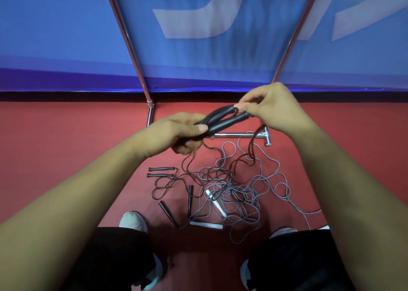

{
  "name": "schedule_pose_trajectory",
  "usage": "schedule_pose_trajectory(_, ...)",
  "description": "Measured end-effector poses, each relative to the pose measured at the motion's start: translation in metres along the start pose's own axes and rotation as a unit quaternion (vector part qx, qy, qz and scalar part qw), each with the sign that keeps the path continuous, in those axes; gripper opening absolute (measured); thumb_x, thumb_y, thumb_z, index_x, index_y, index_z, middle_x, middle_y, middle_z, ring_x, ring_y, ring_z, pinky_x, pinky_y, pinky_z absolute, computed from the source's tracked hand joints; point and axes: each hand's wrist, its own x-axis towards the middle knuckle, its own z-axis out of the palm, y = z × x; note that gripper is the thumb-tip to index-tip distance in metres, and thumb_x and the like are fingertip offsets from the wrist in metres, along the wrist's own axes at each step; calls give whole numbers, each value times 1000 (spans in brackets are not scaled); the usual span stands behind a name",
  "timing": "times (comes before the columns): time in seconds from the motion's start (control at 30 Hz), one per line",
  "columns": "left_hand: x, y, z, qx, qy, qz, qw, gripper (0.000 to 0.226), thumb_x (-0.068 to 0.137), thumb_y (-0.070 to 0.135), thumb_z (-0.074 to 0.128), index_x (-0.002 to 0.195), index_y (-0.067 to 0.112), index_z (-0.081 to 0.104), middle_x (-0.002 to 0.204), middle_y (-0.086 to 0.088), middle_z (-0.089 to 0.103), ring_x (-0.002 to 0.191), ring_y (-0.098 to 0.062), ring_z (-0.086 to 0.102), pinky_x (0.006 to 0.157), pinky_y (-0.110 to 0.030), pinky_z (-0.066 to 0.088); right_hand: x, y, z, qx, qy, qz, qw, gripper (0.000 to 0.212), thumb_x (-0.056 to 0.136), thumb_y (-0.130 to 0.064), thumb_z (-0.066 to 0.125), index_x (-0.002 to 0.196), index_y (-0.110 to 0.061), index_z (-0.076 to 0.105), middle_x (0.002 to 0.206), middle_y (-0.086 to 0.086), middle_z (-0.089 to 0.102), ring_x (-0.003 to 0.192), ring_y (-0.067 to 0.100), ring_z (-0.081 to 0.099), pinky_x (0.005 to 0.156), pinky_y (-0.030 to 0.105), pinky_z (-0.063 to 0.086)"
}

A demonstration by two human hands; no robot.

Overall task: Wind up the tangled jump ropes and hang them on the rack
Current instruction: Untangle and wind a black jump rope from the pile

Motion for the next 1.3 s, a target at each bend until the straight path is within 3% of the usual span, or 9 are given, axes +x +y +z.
schedule_pose_trajectory(0.13, 2, 3, -1, -4, 40, 56, 998, 40, 95, 23, 43, 110, -14, 43, 63, -1, 33, 51, -10, 29, 46, -18, 23, 1, 4, 6, 31, -39, 13, 999, 11, 88, -21, 74, 84, -12, 77, 48, -9, 51, 47, 2, 41, 52, 17, 35)
schedule_pose_trajectory(0.3, 1, 6, -12, -13, 145, 101, 984, 16, 97, 24, 45, 100, 9, 50, 67, 2, 44, 53, -11, 37, 50, -17, 28, -2, 11, 12, 78, -110, 9, 991, 17, 99, -18, 60, 96, -16, 76, 54, -8, 47, 57, 16, 56, 67, 40, 51)
schedule_pose_trajectory(0.5, 4, 7, -26, -22, 265, 108, 958, 25, 92, 24, 50, 113, 11, 49, 65, -1, 51, 52, -13, 42, 50, -19, 31, -5, 2, 21, 145, -126, 42, 981, 20, 103, -13, 50, 97, -5, 67, 56, -7, 37, 49, 9, 33, 51, 22, 32)
schedule_pose_trajectory(0.63, 3, 7, -37, -64, 307, 126, 941, 39, 98, 14, 52, 137, 15, 46, 67, -4, 51, 54, -19, 41, 52, -24, 32, -9, -3, 27, 144, -150, 51, 977, 18, 104, -15, 48, 95, -10, 63, 58, 0, 39, 44, 8, 35, 47, 22, 34)
schedule_pose_trajectory(0.77, -3, 6, -49, -48, 302, 123, 944, 22, 98, 14, 51, 119, 12, 56, 71, -7, 53, 56, -20, 42, 54, -27, 33, -14, -8, 26, 145, -168, 44, 974, 20, 105, -15, 46, 103, -12, 66, 60, -1, 28, 49, 13, 34, 49, 25, 34)
schedule_pose_trajectory(0.87, -4, 3, -52, 6, 339, 81, 937, 12, 102, 6, 51, 112, 12, 54, 71, -6, 56, 55, -18, 47, 54, -26, 37, -17, -16, 25, 119, -152, 39, 980, 19, 104, -18, 49, 102, -8, 65, 57, -6, 31, 48, 8, 27, 46, 23, 26)
schedule_pose_trajectory(1.03, 1, -1, -53, 185, 407, 9, 894, 14, 97, 16, 63, 110, 15, 58, 72, 5, 64, 65, -19, 57, 67, -30, 40, -25, -40, 26, 19, -144, -22, 989, 10, 91, -24, 70, 89, -14, 68, 52, -14, 45, 49, 3, 36, 52, 19, 31)
schedule_pose_trajectory(1.17, 1, 4, -41, 420, 378, -25, 825, 37, 92, 29, 70, 125, 13, 62, 107, -13, 70, 101, -34, 62, 74, -30, 34, -29, -63, 22, -38, -114, -43, 992, 13, 90, -21, 70, 80, -14, 69, 43, -14, 42, 42, 3, 38, 47, 13, 29)
schedule_pose_trajectory(1.3, 4, 4, -25, 454, 288, -39, 842, 32, 89, 31, 74, 117, 16, 67, 89, -6, 66, 90, -30, 60, 70, -29, 32, -31, -70, 15, -66, -57, -65, 994, 12, 91, -20, 68, 81, -15, 73, 46, -16, 50, 49, -1, 46, 51, 11, 33)
